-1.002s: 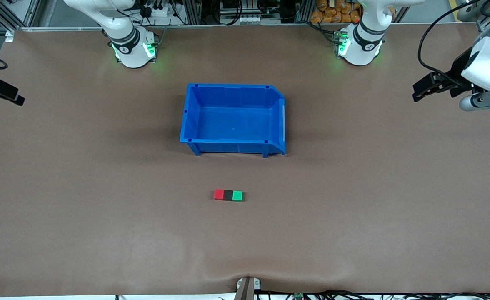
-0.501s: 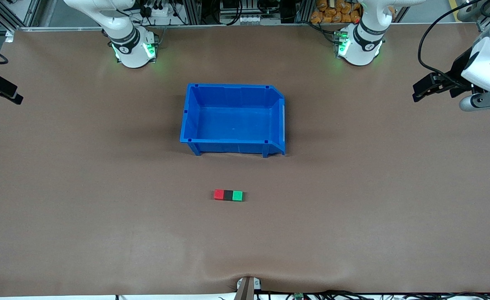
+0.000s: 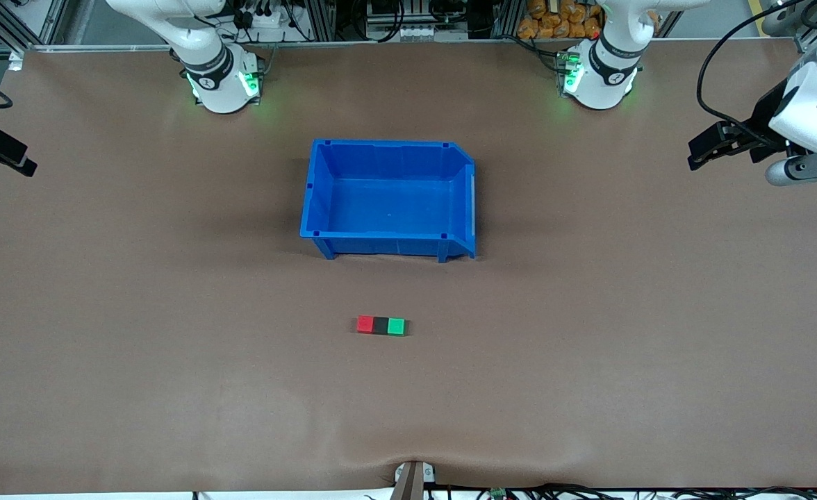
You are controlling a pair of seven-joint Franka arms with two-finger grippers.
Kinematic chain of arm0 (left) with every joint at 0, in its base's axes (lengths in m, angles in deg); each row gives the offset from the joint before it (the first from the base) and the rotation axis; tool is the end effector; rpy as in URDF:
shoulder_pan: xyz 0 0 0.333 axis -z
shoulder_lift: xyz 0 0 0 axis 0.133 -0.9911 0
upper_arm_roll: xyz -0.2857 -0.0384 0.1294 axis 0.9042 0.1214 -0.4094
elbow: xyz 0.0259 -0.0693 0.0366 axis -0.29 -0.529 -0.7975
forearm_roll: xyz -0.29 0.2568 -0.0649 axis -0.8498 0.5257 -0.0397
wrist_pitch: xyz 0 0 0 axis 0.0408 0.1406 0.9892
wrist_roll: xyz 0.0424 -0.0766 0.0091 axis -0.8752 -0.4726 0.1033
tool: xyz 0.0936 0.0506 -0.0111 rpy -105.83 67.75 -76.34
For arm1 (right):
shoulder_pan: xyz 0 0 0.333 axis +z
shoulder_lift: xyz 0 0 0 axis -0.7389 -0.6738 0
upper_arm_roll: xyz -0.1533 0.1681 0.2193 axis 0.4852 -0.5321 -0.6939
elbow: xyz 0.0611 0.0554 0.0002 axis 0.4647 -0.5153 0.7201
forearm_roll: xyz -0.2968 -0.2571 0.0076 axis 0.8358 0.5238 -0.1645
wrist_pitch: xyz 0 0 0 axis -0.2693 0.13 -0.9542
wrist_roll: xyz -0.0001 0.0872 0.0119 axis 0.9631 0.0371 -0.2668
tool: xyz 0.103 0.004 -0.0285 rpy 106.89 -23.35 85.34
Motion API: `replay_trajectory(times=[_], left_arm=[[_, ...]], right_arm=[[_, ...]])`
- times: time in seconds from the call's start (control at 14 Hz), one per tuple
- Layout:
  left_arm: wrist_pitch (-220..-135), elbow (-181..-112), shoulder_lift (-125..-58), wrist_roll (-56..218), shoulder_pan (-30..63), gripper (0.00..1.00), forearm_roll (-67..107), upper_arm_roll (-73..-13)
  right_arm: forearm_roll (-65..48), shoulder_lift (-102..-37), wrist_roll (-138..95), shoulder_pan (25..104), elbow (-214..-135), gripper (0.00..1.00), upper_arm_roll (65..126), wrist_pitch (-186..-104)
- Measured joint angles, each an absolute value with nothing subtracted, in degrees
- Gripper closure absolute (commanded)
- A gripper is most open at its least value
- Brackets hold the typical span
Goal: Attach green and red cubes to black cube
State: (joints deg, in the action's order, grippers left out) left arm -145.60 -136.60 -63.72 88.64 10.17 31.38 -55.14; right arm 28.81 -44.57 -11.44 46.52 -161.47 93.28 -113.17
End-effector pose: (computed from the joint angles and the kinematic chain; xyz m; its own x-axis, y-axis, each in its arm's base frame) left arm 0.5291 -0.0737 0.6364 0.9937 0.1050 -0.0389 0.1027 -0.9930 -0.0577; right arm 0.5327 -0.0443 0.6660 0.9864 -0.1640 -0.0083 -0.1639 -0.9865 0.0055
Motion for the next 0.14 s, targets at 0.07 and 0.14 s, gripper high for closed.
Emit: replay_trajectory(times=[0.07,0.14], left_arm=[[-145.6,-136.6,-63.72,88.64,10.17,0.0,31.38,-55.13],[-145.6,-136.6,-63.72,88.64,10.17,0.0,31.38,-55.11]], right_arm=[[28.82,-44.57,-11.44,46.52,-161.47,0.0,93.28,-113.16],[28.82,-44.57,-11.44,46.51,-161.47,0.0,93.28,-113.16]])
